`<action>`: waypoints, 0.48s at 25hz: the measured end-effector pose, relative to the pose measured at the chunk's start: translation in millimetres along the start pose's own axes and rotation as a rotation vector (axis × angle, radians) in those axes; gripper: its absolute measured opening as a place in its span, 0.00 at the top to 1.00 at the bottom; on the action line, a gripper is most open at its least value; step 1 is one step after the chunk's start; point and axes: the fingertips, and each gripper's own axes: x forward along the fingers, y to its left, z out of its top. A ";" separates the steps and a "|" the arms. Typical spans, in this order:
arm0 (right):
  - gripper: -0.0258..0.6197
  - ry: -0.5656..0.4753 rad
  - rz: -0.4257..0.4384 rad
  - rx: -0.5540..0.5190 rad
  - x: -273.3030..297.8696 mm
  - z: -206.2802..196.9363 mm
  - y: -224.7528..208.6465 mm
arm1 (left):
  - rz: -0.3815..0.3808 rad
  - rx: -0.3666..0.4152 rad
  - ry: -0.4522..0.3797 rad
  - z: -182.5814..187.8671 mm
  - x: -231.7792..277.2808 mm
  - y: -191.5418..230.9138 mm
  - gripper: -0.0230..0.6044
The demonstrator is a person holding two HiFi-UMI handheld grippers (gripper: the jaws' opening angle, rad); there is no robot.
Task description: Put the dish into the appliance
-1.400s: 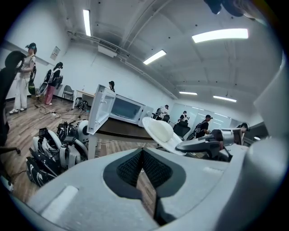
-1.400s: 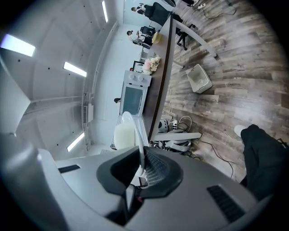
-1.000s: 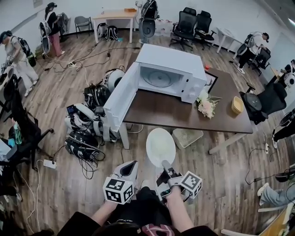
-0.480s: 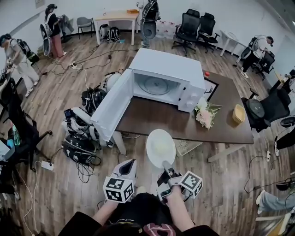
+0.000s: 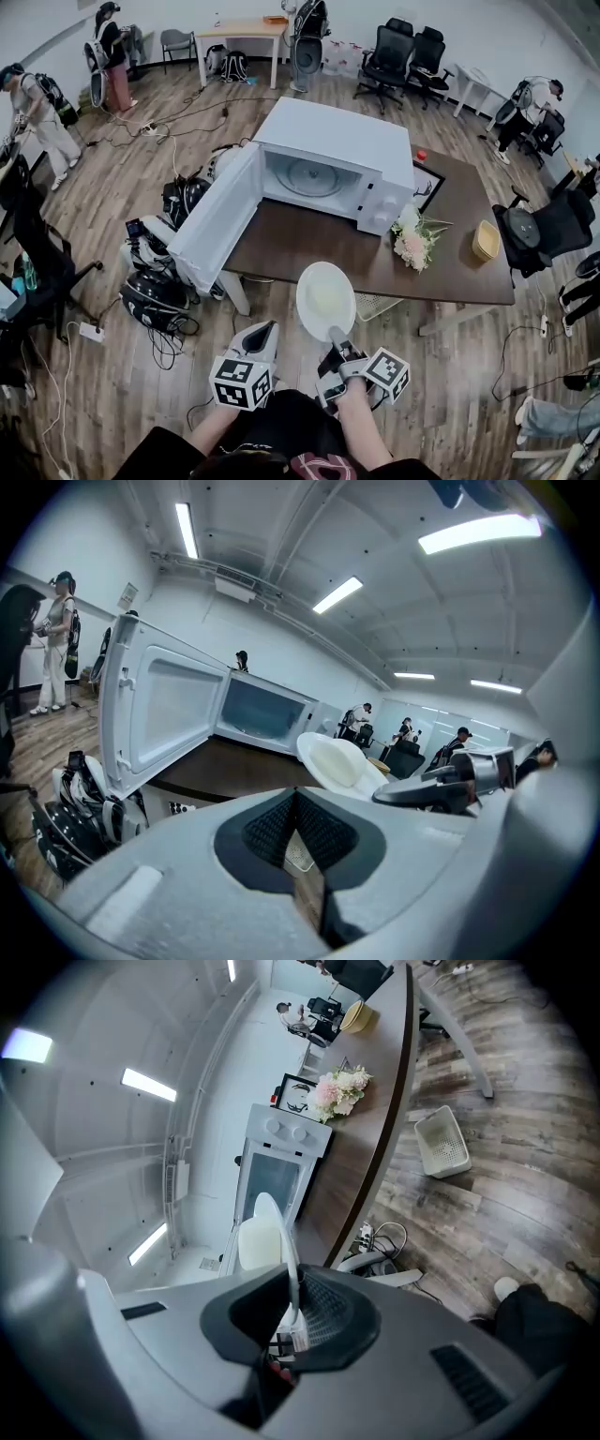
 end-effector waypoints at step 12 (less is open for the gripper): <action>0.90 -0.016 -0.023 0.042 34.6 20.8 -0.4 | 0.006 0.003 0.013 16.8 45.5 25.4 0.95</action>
